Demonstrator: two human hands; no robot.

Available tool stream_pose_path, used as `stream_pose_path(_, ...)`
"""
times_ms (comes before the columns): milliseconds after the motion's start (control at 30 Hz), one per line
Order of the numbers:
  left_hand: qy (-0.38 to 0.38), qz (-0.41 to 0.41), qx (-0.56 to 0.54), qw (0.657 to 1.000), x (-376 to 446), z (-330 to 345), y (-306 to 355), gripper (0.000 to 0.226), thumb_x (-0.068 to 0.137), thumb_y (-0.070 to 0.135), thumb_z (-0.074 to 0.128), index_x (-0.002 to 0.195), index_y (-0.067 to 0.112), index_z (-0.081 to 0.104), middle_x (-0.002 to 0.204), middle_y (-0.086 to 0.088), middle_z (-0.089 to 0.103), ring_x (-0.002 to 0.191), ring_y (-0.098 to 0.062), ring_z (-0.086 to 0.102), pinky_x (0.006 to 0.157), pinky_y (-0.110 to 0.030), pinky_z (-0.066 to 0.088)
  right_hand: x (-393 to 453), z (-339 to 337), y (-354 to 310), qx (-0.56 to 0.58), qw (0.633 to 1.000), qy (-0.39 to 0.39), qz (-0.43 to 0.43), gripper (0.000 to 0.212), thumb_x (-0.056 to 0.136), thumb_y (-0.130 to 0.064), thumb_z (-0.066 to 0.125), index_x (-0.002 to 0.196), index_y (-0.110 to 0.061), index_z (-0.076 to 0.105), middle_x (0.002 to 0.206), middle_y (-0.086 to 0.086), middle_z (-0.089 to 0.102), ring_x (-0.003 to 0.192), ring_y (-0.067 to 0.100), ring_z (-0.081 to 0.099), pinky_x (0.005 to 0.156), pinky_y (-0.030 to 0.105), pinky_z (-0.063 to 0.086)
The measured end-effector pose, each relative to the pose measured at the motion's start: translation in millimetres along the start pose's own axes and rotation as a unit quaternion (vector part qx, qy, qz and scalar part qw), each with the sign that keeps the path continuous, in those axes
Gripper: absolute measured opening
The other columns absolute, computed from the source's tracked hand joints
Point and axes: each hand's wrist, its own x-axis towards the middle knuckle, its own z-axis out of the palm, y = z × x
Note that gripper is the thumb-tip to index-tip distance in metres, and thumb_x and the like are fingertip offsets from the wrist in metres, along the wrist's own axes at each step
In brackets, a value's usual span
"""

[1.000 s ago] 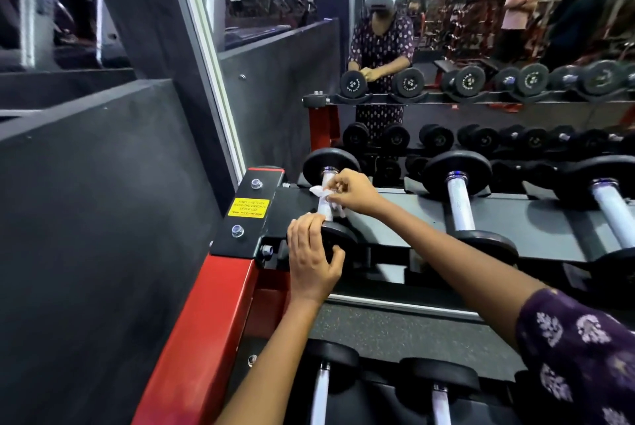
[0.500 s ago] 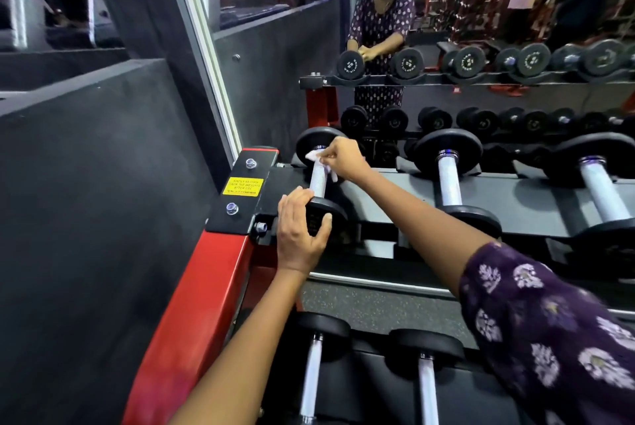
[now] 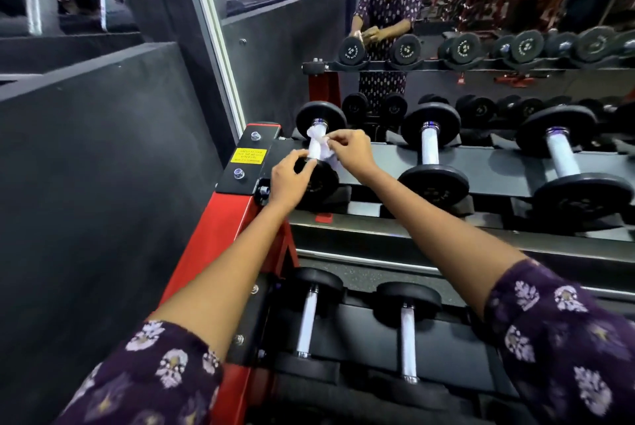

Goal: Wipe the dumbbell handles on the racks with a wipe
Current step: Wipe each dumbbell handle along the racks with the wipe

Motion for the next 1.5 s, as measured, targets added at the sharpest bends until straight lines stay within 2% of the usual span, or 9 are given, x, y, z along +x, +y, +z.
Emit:
stream_pose_path(100, 0.037, -0.061, -0.065, 0.995, -18, -7, 13, 0.032, 0.093, 0.014, 0.063, 0.122, 0.001, 0.062, 0.119, -0.009, 0.065, 0.108, -0.018, 0.059, 0.091, -0.015, 0.039, -22, -7, -12, 0.112, 0.993, 0.005, 0.024, 0.015, 0.082, 0.002, 0.056, 0.087, 0.001, 0.071, 0.08, 0.007, 0.068, 0.075, 0.007, 0.058, 0.068, 0.02, 0.044)
stream_pose_path(200, 0.05, -0.129, -0.164, 0.977, -41, -10, 16, 0.029, 0.094, 0.016, 0.063, 0.119, 0.002, 0.061, 0.105, -0.008, 0.065, 0.086, -0.012, 0.06, 0.076, -0.014, 0.046, -45, -13, -22, 0.207, 0.976, -0.036, 0.052, 0.014, 0.085, 0.005, 0.056, 0.092, 0.003, 0.068, 0.072, -0.003, 0.062, 0.058, -0.008, 0.053, 0.058, 0.011, 0.041)
stream_pose_path(400, -0.051, -0.276, -0.333, 0.9, -88, -25, 16, 0.008, 0.097, 0.015, 0.057, 0.098, 0.009, 0.062, 0.081, -0.005, 0.071, 0.063, -0.011, 0.067, 0.052, -0.017, 0.049, -112, -8, -14, 0.247, 0.948, -0.153, 0.129, 0.018, 0.082, 0.007, 0.058, 0.087, -0.008, 0.067, 0.065, -0.007, 0.066, 0.063, 0.006, 0.056, 0.057, 0.018, 0.043)
stream_pose_path(667, -0.123, -0.329, -0.346, 0.87, -158, -44, 7, 0.021, 0.089, -0.012, 0.055, 0.083, 0.007, 0.06, 0.06, 0.004, 0.068, 0.054, -0.004, 0.065, 0.054, -0.014, 0.051, -192, 3, 1, 0.232, 0.932, -0.124, 0.248, 0.031, 0.078, 0.014, 0.054, 0.068, -0.012, 0.065, 0.051, -0.007, 0.06, 0.051, 0.008, 0.049, 0.053, 0.021, 0.038)
stream_pose_path(933, -0.074, -0.345, -0.255, 0.9, -236, -52, -40, 0.03, 0.081, -0.016, 0.061, 0.069, 0.011, 0.059, 0.055, 0.007, 0.062, 0.06, -0.007, 0.057, 0.062, -0.017, 0.046, -279, 20, -1, 0.282, 0.878, -0.155, 0.354, 0.015, 0.083, -0.004, 0.062, 0.07, -0.01, 0.062, 0.067, 0.004, 0.061, 0.061, 0.013, 0.058, 0.059, 0.023, 0.052)
stream_pose_path(1100, -0.057, -0.346, -0.194, 0.916, -272, -45, -63, 0.028, 0.082, -0.016, 0.061, 0.08, 0.012, 0.06, 0.075, -0.001, 0.059, 0.066, -0.009, 0.052, 0.055, -0.007, 0.041, -308, 36, 29, 0.155, 0.918, -0.221, 0.291, 0.023, 0.071, 0.005, 0.073, 0.066, -0.01, 0.057, 0.063, 0.004, 0.058, 0.054, 0.01, 0.057, 0.055, 0.022, 0.051)
stream_pose_path(1200, -0.033, -0.369, -0.116, 0.921, -288, -37, -88, 0.023, 0.081, -0.004, 0.07, 0.1, 0.006, 0.062, 0.092, -0.007, 0.064, 0.087, -0.019, 0.058, 0.077, -0.022, 0.047, -310, 46, 55, 0.097, 0.936, -0.177, 0.287, 0.025, 0.07, 0.003, 0.075, 0.063, -0.012, 0.057, 0.061, 0.003, 0.057, 0.055, 0.011, 0.054, 0.055, 0.026, 0.051)
stream_pose_path(1333, -0.096, -0.377, 0.069, 0.919, -312, -22, -124, 0.07, 0.078, 0.023, 0.08, 0.135, 0.001, 0.044, 0.137, -0.015, 0.046, 0.128, -0.03, 0.045, 0.108, -0.034, 0.034, -315, 60, 105, 0.027, 0.953, -0.109, 0.28, 0.03, 0.068, -0.002, 0.076, 0.061, -0.02, 0.053, 0.059, -0.005, 0.057, 0.049, -0.001, 0.054, 0.054, 0.016, 0.046)
stream_pose_path(1500, -0.17, -0.287, 0.197, 0.922, -325, 11, -161, 0.109, 0.077, 0.049, 0.075, 0.151, 0.0, 0.012, 0.159, -0.015, 0.013, 0.148, -0.025, 0.011, 0.119, -0.033, 0.009, -320, 87, 168, -0.012, 0.96, -0.123, 0.251, 0.02, 0.07, -0.008, 0.076, 0.084, -0.015, 0.064, 0.079, -0.004, 0.059, 0.076, 0.009, 0.053, 0.066, 0.018, 0.039)
